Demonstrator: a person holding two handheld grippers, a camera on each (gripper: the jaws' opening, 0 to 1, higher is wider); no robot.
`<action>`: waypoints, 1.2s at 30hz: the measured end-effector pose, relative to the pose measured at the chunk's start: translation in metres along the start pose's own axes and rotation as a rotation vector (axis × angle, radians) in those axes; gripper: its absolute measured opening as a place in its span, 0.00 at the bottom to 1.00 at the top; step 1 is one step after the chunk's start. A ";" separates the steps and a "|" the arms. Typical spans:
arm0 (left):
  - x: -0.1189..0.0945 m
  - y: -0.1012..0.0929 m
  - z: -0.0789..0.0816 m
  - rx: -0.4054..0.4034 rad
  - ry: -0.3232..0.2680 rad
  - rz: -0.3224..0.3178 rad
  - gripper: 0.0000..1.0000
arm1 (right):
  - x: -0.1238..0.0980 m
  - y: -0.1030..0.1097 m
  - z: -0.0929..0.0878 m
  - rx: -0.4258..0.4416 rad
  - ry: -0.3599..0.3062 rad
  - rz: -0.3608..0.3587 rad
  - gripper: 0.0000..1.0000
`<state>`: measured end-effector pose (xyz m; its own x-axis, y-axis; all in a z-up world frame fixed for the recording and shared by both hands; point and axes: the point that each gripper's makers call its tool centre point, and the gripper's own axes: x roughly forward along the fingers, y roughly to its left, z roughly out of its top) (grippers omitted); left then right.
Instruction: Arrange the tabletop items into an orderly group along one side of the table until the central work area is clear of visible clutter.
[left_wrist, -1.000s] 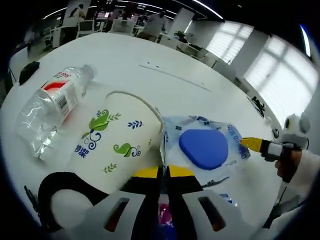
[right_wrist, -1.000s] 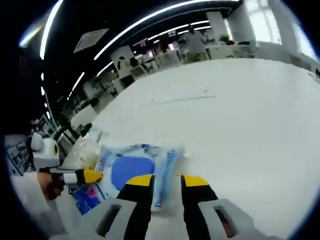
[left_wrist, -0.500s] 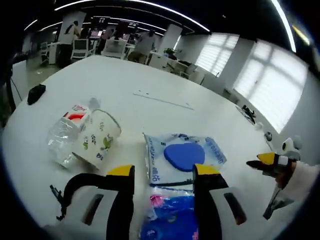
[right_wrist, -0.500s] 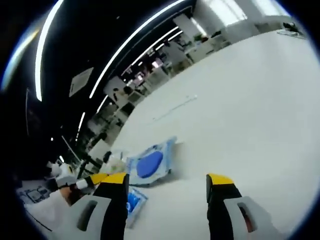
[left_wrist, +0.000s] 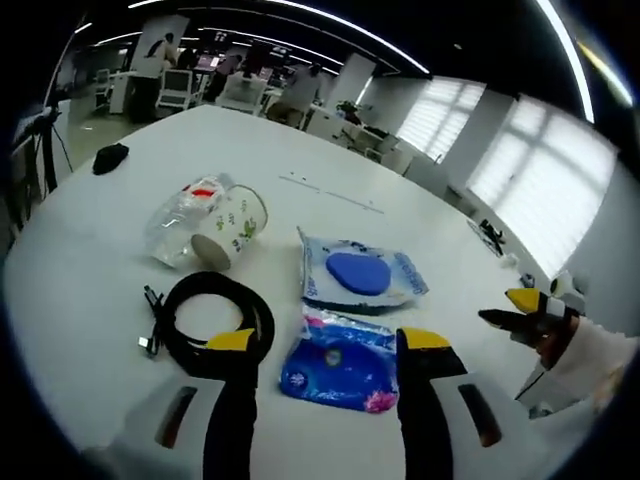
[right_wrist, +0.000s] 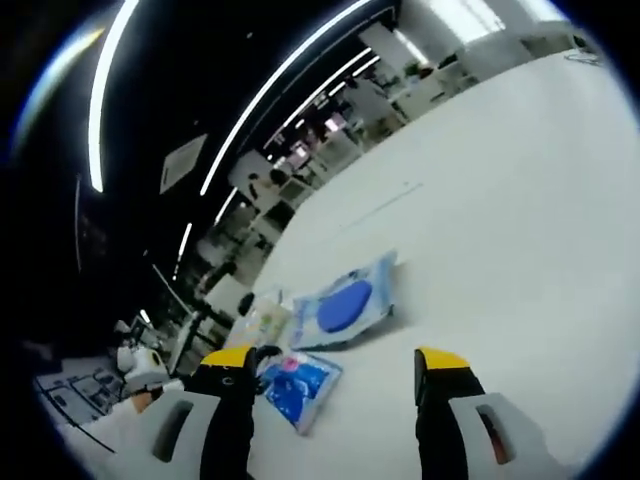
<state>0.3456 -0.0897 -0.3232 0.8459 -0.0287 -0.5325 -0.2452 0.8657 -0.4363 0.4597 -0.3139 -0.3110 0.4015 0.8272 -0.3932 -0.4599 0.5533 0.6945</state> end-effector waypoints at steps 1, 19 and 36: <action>-0.002 -0.005 0.002 0.021 -0.003 -0.011 0.55 | 0.000 0.001 -0.002 0.010 -0.004 -0.002 0.65; -0.015 0.008 0.002 0.068 0.024 0.107 0.52 | 0.020 0.017 0.008 -0.023 0.074 0.072 0.73; -0.004 0.007 -0.006 0.029 0.015 0.149 0.52 | 0.014 0.015 -0.017 -0.068 0.274 0.077 0.78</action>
<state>0.3375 -0.0866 -0.3290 0.7939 0.0938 -0.6008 -0.3536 0.8751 -0.3305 0.4453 -0.2923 -0.3166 0.1391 0.8576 -0.4951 -0.5364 0.4855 0.6903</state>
